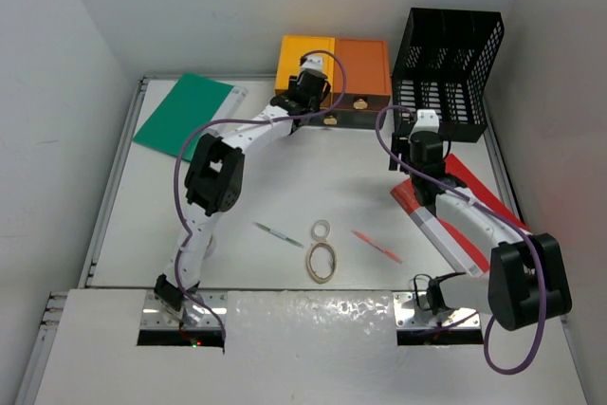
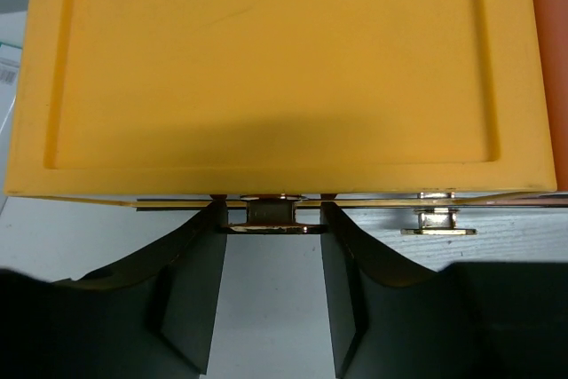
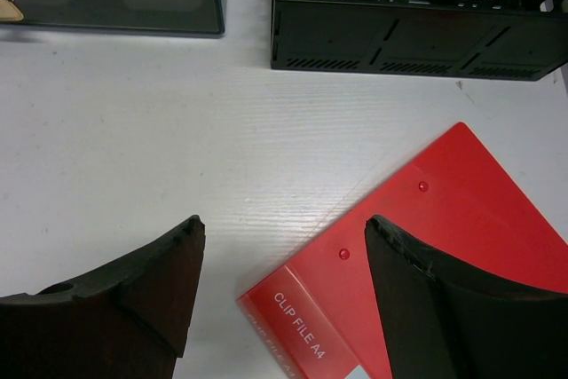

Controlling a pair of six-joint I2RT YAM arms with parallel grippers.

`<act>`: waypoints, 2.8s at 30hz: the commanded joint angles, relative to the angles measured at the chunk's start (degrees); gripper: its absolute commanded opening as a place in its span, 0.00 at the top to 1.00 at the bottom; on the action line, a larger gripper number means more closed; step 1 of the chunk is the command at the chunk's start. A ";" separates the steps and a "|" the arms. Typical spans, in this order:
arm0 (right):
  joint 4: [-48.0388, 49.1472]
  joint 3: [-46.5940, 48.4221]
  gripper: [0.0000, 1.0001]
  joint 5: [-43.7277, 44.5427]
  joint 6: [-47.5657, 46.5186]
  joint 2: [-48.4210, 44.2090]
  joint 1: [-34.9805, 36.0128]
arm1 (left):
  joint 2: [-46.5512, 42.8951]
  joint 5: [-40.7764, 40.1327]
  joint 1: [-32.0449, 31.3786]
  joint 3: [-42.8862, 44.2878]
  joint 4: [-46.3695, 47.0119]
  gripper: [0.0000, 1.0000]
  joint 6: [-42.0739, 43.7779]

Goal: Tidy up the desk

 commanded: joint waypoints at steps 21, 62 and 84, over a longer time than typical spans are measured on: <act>1.02 0.16 0.30 -3.88 -0.19 -1.23 -0.05 | -13.86 8.34 -0.47 -10.09 -9.65 1.00 -1.57; -15.85 3.23 0.14 -26.73 -2.30 -1.67 0.04 | -52.37 46.40 -6.44 -53.69 -21.95 0.16 53.95; -16.47 2.36 0.14 -25.50 -3.61 -2.90 0.04 | -34.18 40.87 -11.81 -63.01 -17.57 0.57 72.00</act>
